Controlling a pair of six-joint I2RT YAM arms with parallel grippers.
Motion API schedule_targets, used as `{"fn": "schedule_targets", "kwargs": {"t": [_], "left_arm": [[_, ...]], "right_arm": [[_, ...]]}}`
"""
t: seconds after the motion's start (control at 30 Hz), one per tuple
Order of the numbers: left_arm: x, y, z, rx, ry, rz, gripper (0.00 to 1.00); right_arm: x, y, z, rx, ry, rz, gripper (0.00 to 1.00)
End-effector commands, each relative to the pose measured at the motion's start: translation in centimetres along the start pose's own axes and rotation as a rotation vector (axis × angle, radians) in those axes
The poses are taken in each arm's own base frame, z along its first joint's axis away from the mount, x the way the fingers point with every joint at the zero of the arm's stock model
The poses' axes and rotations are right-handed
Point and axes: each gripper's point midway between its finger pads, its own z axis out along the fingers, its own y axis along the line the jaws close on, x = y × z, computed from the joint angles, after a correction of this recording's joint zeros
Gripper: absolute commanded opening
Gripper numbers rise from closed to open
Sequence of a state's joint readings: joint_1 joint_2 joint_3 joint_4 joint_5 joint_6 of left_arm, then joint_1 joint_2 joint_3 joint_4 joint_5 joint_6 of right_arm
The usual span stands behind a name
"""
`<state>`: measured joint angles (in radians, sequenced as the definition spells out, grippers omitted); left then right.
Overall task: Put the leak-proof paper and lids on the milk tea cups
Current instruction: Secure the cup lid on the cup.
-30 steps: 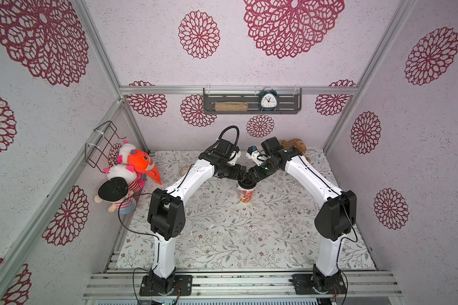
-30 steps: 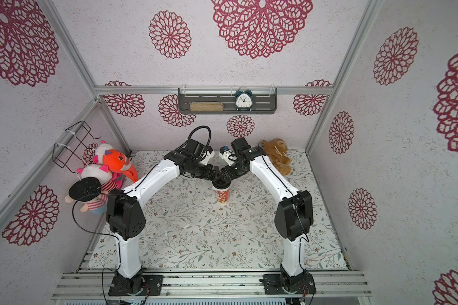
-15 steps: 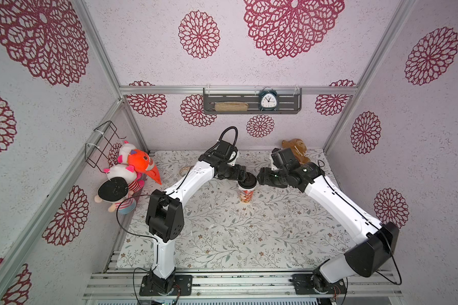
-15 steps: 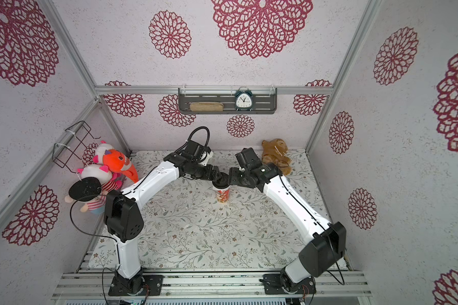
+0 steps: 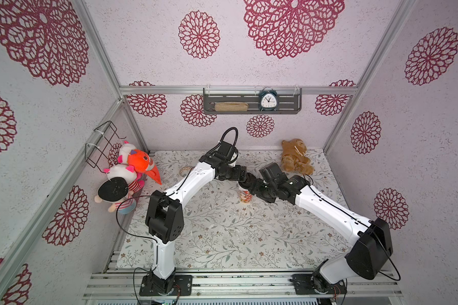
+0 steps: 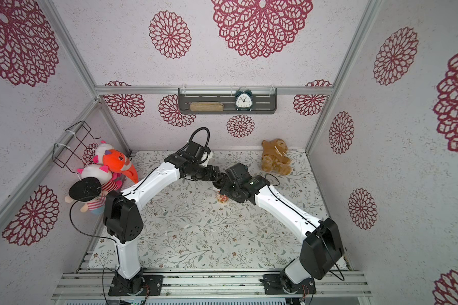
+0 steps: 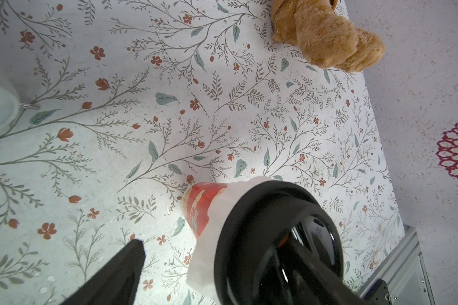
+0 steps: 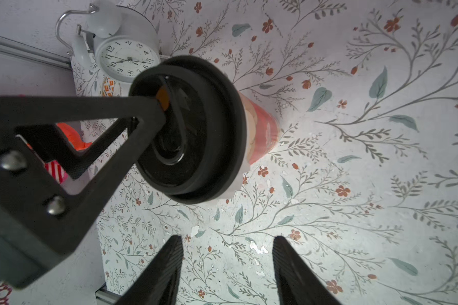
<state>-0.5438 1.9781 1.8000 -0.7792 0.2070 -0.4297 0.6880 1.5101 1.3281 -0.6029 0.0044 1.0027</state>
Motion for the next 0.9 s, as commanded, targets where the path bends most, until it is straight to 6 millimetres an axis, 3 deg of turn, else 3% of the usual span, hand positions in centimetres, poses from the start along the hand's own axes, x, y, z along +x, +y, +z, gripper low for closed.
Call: {"fn": "schedule_targets", "kwargs": {"t": [0.0,0.47,0.87], "left_arm": [[3.6,2.4,1.3,-0.107,0.120,-0.013,0.86],[3.6,2.5,1.3,-0.109,0.121,-0.011,0.86],[3.8,2.5,1.3,-0.109,0.125,-0.011,0.86]], "right_arm": [[-0.7,0.9,0.1,-0.033,-0.031,0.050,0.57],[-0.1,-1.4,0.6,0.037,-0.037,0.072,0.51],[-1.2,-0.8,-0.1,0.025,-0.086,0.084,0.51]]}}
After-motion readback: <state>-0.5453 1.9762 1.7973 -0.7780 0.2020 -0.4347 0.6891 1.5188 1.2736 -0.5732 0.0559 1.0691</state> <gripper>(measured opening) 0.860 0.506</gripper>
